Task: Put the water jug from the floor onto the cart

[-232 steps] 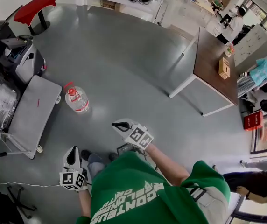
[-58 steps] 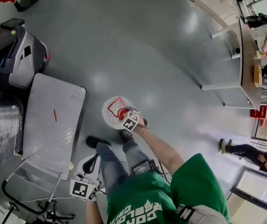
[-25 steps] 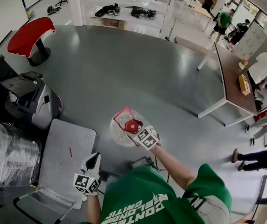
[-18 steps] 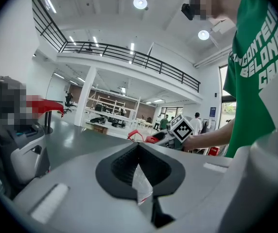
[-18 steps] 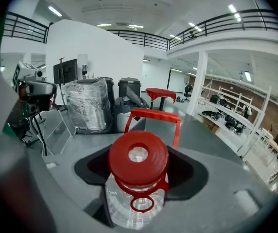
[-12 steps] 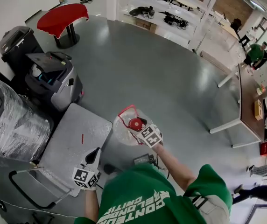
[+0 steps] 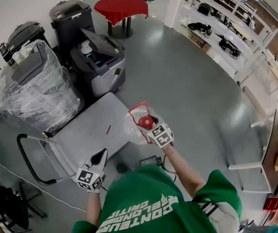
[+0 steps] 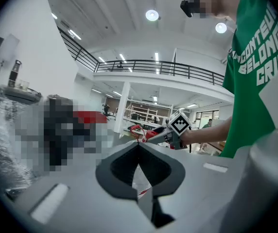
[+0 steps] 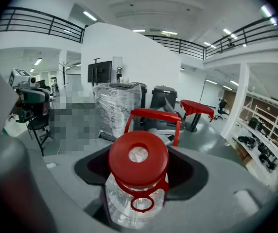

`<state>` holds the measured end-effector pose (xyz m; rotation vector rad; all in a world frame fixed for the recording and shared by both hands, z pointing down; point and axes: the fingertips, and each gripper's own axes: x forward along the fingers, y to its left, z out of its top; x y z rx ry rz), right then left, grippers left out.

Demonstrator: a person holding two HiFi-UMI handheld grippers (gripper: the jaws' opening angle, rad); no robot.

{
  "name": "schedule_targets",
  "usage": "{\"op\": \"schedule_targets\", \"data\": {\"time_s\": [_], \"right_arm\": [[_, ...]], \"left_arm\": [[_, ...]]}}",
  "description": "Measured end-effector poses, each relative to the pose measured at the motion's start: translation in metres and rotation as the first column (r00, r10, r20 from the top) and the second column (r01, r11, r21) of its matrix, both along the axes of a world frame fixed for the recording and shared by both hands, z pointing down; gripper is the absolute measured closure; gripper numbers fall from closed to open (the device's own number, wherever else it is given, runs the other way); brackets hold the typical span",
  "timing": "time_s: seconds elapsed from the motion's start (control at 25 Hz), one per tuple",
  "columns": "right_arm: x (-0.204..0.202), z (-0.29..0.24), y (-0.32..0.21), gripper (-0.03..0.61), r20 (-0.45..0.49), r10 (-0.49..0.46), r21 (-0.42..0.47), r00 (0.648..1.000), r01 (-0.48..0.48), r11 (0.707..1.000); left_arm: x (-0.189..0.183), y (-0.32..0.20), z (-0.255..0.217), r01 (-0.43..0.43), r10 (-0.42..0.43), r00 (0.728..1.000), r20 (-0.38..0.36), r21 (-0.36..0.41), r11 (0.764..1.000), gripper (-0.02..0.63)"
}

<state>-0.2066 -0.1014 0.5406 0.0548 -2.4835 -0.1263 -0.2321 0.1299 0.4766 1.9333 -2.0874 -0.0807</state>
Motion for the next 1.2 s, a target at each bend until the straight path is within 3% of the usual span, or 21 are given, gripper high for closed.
{"op": "schedule_targets", "data": {"time_s": [0.2,0.44,0.8,1.2], "right_arm": [[-0.058,0.002,0.043,0.279,-0.004,-0.167,0.009,0.986,0.167,0.986],[-0.112,0.004,0.094,0.279,0.002,-0.316,0.001,0.949,0.316,0.949],[-0.162,0.033,0.142,0.279,-0.040,-0.450,-0.034,0.892,0.449,0.893],[-0.196,0.079,0.152,0.279,-0.151,-0.539,-0.058,0.828,0.537,0.841]], "left_arm": [[-0.016,0.055,0.004,0.179,-0.179,0.984,-0.008,0.009,0.984,0.604],[-0.024,0.099,0.008,0.317,-0.317,0.948,-0.019,-0.003,0.948,0.604],[-0.043,0.126,0.015,0.424,-0.425,0.905,-0.028,-0.032,0.905,0.604],[-0.070,0.132,0.017,0.511,-0.514,0.856,-0.047,-0.070,0.857,0.604]]}}
